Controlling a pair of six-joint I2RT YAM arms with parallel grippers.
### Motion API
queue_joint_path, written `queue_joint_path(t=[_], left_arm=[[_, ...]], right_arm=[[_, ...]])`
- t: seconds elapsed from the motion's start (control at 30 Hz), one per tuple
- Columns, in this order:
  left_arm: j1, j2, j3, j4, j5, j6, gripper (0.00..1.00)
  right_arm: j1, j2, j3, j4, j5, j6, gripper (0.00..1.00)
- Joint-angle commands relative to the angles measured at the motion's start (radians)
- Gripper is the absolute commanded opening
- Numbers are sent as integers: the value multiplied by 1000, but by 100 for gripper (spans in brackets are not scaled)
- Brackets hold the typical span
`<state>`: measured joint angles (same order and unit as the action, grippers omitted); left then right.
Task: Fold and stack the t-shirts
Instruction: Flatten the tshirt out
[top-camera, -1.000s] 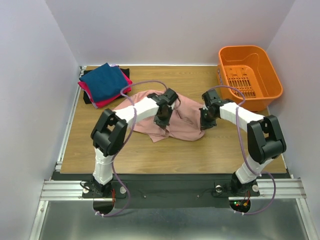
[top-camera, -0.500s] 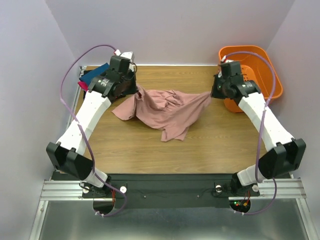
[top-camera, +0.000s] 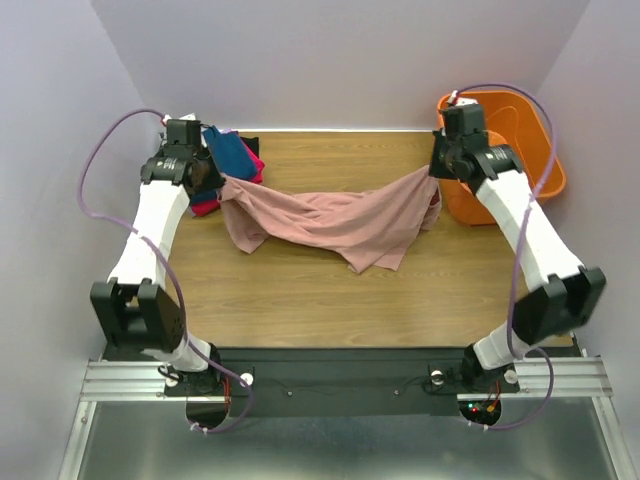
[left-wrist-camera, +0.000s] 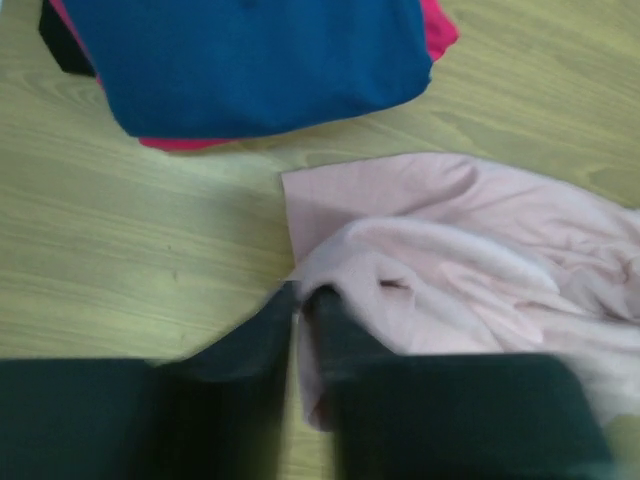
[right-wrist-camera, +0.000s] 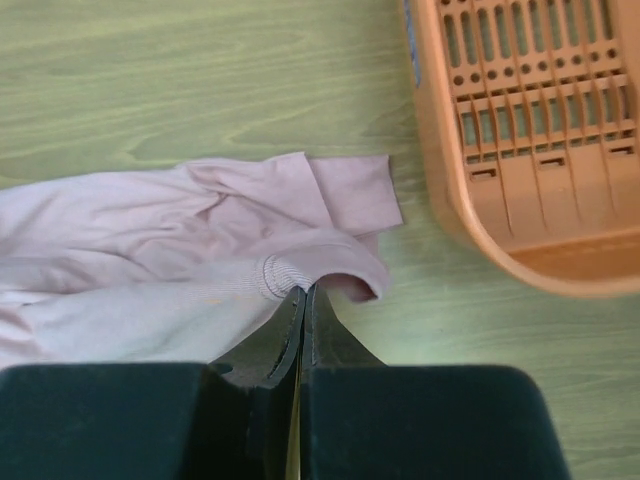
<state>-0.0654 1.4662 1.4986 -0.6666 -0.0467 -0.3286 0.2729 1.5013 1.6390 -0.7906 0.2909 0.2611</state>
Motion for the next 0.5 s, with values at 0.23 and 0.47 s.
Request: queue_joint_path(t=[0.23, 0.47], left_arm=[[39, 120, -119, 188, -36, -30, 99], [29, 46, -363, 340, 82, -141, 99]], right_arm=[[-54, 384, 249, 110, -105, -10, 28], [-54, 355, 188, 110, -203, -6, 73]])
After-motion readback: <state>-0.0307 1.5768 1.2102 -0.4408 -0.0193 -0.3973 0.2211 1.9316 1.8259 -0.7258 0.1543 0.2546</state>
